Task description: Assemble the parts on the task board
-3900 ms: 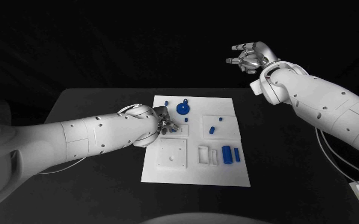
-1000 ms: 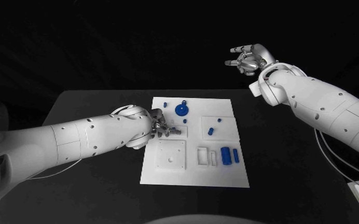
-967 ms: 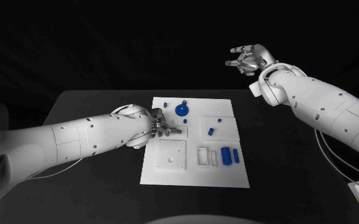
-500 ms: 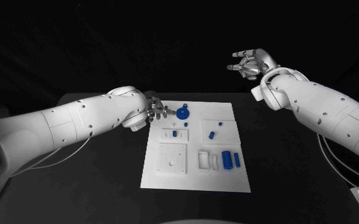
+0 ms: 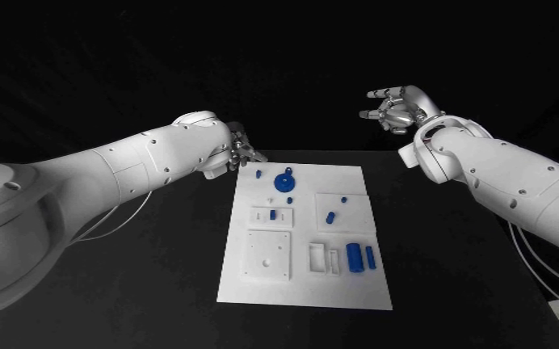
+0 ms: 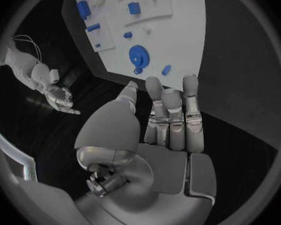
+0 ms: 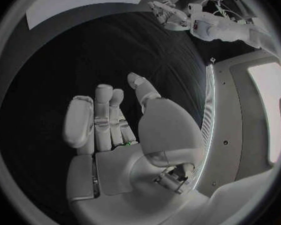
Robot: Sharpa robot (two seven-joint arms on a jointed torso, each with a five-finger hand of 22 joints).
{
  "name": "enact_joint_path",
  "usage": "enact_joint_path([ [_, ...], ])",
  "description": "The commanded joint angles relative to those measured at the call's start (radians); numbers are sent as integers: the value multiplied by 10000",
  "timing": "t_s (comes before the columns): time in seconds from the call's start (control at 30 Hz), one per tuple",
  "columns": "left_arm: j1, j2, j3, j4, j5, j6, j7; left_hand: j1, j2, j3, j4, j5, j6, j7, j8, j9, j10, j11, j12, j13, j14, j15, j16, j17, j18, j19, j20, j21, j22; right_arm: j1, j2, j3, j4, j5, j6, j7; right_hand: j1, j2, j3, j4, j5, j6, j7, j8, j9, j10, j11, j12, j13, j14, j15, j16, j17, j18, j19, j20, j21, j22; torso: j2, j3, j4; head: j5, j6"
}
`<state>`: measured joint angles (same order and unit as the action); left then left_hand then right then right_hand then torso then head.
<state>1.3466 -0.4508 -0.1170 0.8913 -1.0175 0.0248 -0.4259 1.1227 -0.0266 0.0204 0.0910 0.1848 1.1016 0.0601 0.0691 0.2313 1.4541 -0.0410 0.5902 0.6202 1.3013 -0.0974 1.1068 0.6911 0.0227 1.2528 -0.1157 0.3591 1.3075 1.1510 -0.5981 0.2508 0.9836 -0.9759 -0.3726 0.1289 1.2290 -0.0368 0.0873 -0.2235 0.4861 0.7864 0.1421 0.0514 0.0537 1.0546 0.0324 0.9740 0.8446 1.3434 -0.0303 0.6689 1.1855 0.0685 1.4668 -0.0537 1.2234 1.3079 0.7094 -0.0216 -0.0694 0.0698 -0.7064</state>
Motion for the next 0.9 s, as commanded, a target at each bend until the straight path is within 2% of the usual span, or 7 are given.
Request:
enact_joint_path([
  [0.03,29,236,0,-424,-903,858,810,-43,-211,92,200,-83,-80,3,6,-101,47,36,-42,21,-34,32,55,-14,2,82,32,-77,191,10,-40,7,106,-76,108,1,-71,-5,35,10,40,14,4,30,15,-24,1,20,-17,-61,-19,-34,-12,55,453,13,-6,1672,129,-51,-112,68,76],
  [0.07,33,322,-4,-584,-1000,928,868,-114,-358,182,389,-170,-107,9,8,-138,49,44,-45,33,-33,36,74,-17,-1,86,32,-82,195,13,-47,7,126,-74,104,-5,-71,-5,35,10,40,14,4,30,15,-24,1,20,-17,-61,-19,-34,-12,55,453,13,-6,1672,141,-59,-126,77,84],
  [0.13,37,484,-17,-884,-1150,1103,954,-161,-619,412,680,-739,-176,15,18,-149,65,58,-33,50,-31,31,99,-15,3,98,32,-69,199,20,-58,9,172,-74,96,-16,-71,-5,35,10,40,14,4,30,15,-24,1,20,-17,-61,-19,-34,-12,55,453,13,-6,1672,189,-79,-164,105,116],
  [0.23,37,694,-48,-1258,-1285,1385,1002,-185,-959,565,1080,-1241,-239,28,5,-151,97,53,-4,75,-9,35,148,-4,6,116,28,-33,206,29,-71,14,242,-79,87,-30,-71,-5,35,10,40,14,4,30,15,-24,1,20,-17,-61,-19,-34,-12,55,453,13,-6,1672,270,-113,-214,159,162],
  [0.3,34,799,-80,-1444,-1369,1522,1013,-153,-1063,600,1273,-1273,-237,35,14,-150,90,59,14,95,-23,37,175,4,9,105,31,-3,207,36,-77,19,277,-88,83,-38,-76,-10,38,24,44,15,3,29,14,-14,-1,17,-19,-54,-22,-32,-14,55,455,10,-4,1672,300,-123,-234,179,165],
  [0.53,-34,1073,-169,-2039,-1551,1918,1026,-182,-994,611,1363,-1264,-197,23,24,-134,95,58,20,102,-26,33,186,1,10,93,30,23,205,49,-57,41,318,-107,70,-59,-76,-10,38,24,44,15,3,29,14,-14,-1,17,-19,-54,-22,-32,-14,55,455,10,-4,1672,414,-175,-316,239,211],
  [0.9,-61,1149,-185,-2323,-1519,1825,1076,-245,-824,581,1123,-1193,-162,16,9,-57,103,61,12,103,-36,28,204,-10,1,62,23,81,202,51,-15,49,302,-115,65,-65,-76,-10,38,24,44,15,3,29,14,-14,-1,17,-19,-54,-22,-32,-14,55,455,10,-4,1672,443,-202,-333,260,230],
])
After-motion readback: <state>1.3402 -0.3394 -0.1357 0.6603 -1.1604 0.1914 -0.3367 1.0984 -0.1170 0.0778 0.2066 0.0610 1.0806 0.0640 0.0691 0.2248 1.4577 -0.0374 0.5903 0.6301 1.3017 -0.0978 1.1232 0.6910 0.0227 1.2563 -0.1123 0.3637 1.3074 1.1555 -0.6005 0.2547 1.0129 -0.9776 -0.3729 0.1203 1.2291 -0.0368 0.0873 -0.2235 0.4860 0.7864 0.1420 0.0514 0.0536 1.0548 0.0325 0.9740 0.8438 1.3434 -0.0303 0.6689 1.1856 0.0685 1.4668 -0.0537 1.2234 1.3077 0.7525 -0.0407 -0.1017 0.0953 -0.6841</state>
